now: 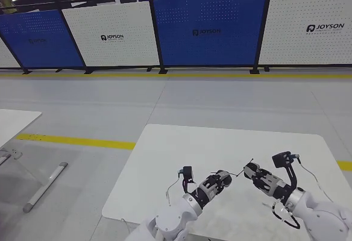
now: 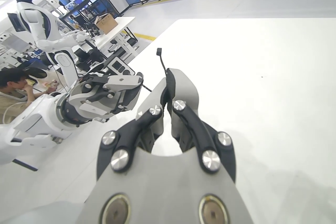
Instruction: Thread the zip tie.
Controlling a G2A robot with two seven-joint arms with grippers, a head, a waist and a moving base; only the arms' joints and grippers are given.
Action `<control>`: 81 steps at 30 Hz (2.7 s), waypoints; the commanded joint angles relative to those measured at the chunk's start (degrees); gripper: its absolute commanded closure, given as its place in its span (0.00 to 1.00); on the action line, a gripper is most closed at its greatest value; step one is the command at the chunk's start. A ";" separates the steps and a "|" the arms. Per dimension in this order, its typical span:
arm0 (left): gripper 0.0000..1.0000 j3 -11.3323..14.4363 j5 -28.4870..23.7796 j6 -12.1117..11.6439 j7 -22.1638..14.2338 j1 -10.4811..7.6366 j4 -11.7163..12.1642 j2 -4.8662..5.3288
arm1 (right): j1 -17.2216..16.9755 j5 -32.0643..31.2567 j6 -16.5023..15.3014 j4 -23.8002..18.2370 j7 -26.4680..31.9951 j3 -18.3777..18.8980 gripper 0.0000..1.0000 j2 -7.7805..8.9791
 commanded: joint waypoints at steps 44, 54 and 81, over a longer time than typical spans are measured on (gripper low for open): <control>0.80 2.74 2.91 2.76 1.83 -2.67 2.49 -0.78 | -3.05 -6.96 3.16 -4.38 -5.31 -1.56 1.00 0.59; 0.85 3.77 4.24 2.94 2.36 -3.02 2.79 -1.01 | -3.21 -7.59 3.49 -4.55 -5.93 -1.70 1.00 0.66; 1.00 4.05 3.59 2.60 2.43 -3.47 3.45 -1.45 | -3.52 -8.33 2.84 -4.79 -5.79 -1.93 1.00 0.95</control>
